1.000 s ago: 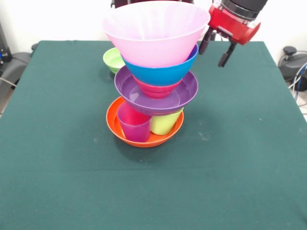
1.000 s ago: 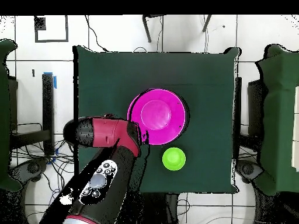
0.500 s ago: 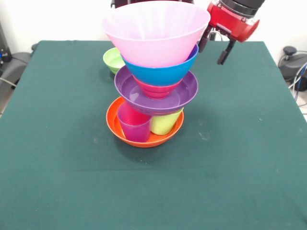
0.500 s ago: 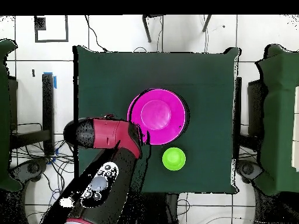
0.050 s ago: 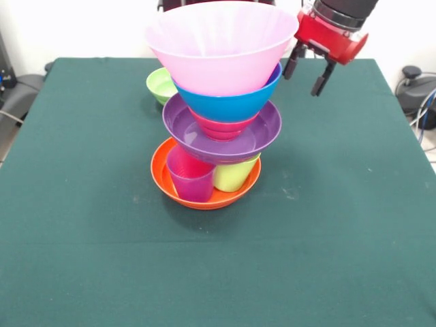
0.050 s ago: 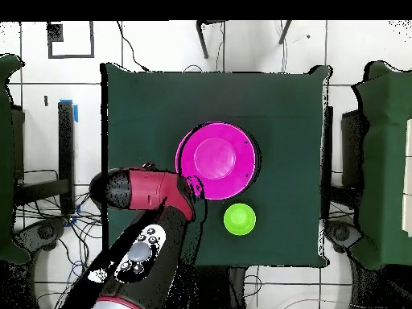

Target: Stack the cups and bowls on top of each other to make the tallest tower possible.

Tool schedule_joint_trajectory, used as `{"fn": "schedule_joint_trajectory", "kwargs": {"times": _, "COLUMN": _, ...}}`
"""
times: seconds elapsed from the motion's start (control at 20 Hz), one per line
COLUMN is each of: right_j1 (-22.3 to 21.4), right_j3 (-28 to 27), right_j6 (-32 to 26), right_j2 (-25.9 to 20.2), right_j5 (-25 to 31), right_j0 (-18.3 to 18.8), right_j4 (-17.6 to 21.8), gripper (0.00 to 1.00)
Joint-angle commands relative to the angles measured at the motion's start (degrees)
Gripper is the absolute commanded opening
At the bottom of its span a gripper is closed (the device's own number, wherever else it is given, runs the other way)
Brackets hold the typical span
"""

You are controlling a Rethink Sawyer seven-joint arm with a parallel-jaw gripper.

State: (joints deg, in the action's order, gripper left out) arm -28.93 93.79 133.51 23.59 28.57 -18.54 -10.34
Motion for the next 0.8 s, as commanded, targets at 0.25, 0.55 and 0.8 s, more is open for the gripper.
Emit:
{"fn": "schedule_joint_trajectory", "kwargs": {"times": 0.25, "right_j1": 5.15, "right_j3": 9.09, "right_j6": 8.92, "right_j2": -11.07, "right_j5": -9.46, "right_j0": -0.58, "right_j4": -1.33, "gripper": 1.00}}
{"fn": "schedule_joint_trajectory", "kwargs": {"times": 0.55, "right_j1": 5.70, "right_j3": 11.87, "right_j6": 7.89, "right_j2": -9.06, "right_j5": -10.70, "right_j0": -2.49, "right_j4": 0.78, "gripper": 1.00}}
{"fn": "schedule_joint_trajectory", "kwargs": {"times": 0.8, "right_j1": 6.03, "right_j3": 14.75, "right_j6": 6.46, "right_j2": -8.69, "right_j5": -13.17, "right_j0": -2.52, "right_j4": 2.20, "gripper": 1.00}}
